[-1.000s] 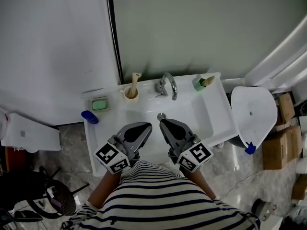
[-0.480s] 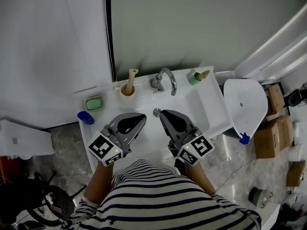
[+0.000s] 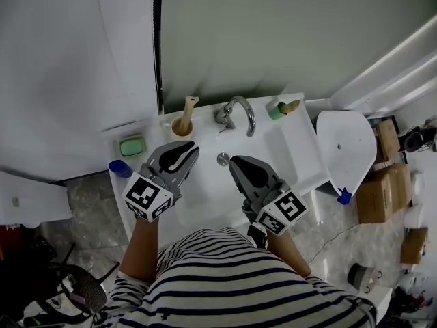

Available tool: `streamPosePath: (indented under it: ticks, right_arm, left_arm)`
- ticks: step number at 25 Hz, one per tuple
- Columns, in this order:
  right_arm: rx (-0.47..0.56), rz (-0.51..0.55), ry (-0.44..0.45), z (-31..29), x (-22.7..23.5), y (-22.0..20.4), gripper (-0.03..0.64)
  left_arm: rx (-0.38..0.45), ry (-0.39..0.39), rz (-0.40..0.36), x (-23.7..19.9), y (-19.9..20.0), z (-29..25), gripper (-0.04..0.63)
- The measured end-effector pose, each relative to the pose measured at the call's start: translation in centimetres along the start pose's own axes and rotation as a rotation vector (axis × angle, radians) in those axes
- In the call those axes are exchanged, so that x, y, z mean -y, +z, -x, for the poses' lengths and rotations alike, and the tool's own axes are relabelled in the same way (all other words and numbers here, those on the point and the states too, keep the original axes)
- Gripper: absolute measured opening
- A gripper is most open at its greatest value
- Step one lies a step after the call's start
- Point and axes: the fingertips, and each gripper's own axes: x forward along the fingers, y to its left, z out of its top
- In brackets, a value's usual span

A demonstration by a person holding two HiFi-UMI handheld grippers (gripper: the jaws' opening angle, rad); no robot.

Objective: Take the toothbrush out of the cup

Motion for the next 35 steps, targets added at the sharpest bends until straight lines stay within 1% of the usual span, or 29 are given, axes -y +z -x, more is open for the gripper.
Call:
streamPosePath:
  ticks: [3,7,11,14,20,23,26,30,35]
  right_arm:
    - [-0.007,-0.003,0.001,-0.4,0.4,-0.2,0.009]
    - [-0.021,-0.010,0.003,-0.8,0.7,-0.5,0.009]
    - [-0.036,-0.022,0.006,-1.5,1.3,-1.1,0.009]
    - [-0.047,-0.028,0.012,-2.0,1.7,-1.5,0.009]
    - [-0.064,-0.041,0.031,-3.1,2.2,-2.0,0.009]
    - [-0.075,-0.047,0.045,-4.0,2.4,-2.4,0.009]
    - [-0.083,-0.049,0.059,-4.8,2.6,-2.8,0.009]
    - [-0.091,-0.054,0.072,-5.8,2.9,-3.2,0.009]
    - [-0.110,-0.074,0.087,-7.1,3.4,-4.0,0.009]
  left_arm:
    - [-0.020,0.001,0.006,-0.9,-0.8,-0.7,0.089]
    - [-0.056,0.008,-0.005,-1.9,-1.8,-1.6,0.140]
    - [-0.098,0.036,-0.020,-3.9,-3.1,-2.7,0.215]
    - [-0.126,0.059,-0.023,-5.4,-3.9,-3.4,0.250]
    - [-0.167,0.074,-0.010,-7.3,-5.3,-4.6,0.278]
    - [-0.183,0.096,-0.010,-8.3,-5.8,-5.3,0.302]
    - [-0.201,0.115,-0.005,-9.3,-6.5,-5.8,0.308]
    - [-0.249,0.135,-0.002,-10.7,-7.8,-6.3,0.308]
    - [-0.334,0.187,-0.007,-12.5,-10.1,-7.1,0.307]
